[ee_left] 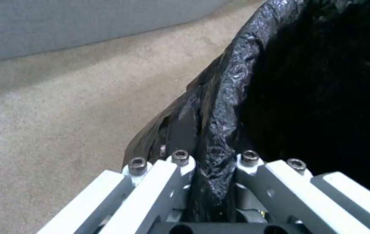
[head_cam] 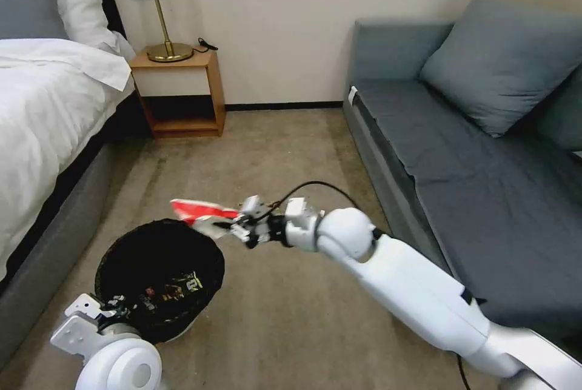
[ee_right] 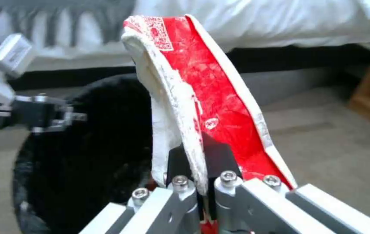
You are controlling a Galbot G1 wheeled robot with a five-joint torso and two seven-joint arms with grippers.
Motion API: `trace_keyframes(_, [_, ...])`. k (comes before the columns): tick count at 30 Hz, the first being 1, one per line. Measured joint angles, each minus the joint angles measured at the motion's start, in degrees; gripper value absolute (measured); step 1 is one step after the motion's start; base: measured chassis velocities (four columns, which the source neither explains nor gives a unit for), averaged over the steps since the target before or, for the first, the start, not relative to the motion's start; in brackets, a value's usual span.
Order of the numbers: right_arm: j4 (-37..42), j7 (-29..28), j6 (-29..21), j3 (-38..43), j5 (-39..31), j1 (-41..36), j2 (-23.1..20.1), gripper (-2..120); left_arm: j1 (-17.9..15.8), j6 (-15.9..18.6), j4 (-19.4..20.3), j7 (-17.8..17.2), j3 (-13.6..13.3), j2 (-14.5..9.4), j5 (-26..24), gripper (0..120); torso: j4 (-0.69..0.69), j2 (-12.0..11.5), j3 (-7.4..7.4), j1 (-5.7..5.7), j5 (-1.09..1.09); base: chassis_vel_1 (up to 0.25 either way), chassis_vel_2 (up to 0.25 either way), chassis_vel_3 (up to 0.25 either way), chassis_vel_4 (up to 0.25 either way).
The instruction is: Pick up the trash bin, then pick up the garbage on the floor and place it into the trash bin.
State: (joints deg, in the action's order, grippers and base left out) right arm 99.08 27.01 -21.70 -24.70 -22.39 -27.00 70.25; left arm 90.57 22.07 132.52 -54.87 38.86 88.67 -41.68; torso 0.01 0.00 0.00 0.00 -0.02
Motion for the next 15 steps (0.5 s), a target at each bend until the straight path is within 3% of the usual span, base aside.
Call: trace_keyframes(15, [-11.8,-1.1,0.1,-10.5,-0.3,4.2,9.8,0,-0.3,0.0,-0.5,0.0,-0.1,0.2,0.1,0,0.0,0.0,0.0,0.0,0.01,0.0,0.0,0.0,0.0])
